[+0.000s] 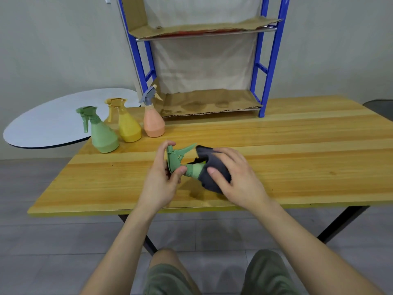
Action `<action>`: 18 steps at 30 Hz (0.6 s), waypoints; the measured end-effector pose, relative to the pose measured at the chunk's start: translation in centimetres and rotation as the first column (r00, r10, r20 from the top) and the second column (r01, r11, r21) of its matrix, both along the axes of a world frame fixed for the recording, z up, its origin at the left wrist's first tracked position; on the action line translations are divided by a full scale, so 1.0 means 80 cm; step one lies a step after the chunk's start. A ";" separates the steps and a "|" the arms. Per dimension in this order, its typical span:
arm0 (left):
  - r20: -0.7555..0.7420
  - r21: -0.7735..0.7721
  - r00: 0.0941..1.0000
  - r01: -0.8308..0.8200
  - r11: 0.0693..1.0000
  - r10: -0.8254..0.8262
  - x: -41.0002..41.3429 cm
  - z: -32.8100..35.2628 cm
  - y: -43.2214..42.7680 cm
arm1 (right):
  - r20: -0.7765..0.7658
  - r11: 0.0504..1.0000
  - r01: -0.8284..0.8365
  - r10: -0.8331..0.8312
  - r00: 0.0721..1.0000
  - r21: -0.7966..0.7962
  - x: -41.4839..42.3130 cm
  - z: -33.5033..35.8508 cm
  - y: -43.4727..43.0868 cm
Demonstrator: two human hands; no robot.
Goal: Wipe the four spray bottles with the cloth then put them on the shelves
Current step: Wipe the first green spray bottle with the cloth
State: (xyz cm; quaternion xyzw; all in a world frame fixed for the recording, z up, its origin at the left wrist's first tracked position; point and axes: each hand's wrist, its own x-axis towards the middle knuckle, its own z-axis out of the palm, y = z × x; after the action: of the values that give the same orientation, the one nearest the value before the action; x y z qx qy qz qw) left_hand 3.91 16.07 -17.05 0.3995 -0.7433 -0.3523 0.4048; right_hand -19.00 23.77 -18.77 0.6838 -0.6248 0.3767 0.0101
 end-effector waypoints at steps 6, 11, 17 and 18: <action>0.028 0.010 0.999 -0.037 0.999 0.037 -0.006 -0.003 -0.003 | -0.271 0.998 -0.004 -0.014 0.962 -0.066 0.023 0.006 -0.002; 0.008 0.045 1.000 -0.028 0.999 0.027 -0.002 0.004 -0.002 | -0.116 0.987 -0.128 0.117 0.986 -0.093 0.008 0.001 -0.003; 0.072 0.040 0.993 -0.098 0.994 0.095 -0.005 0.013 -0.004 | 0.124 0.988 0.135 -0.144 0.982 0.081 -0.042 -0.006 0.022; 0.088 0.032 0.990 -0.113 0.993 0.110 -0.004 0.016 -0.004 | 0.140 0.983 0.164 -0.175 0.974 0.087 -0.046 -0.002 0.025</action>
State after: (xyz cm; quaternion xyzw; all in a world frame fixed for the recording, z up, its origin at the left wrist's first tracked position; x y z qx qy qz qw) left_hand 3.58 15.73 -15.76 0.4625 -0.7299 -0.3254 0.3840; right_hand -22.66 25.74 -18.94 0.5981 -0.6937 0.4002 -0.0298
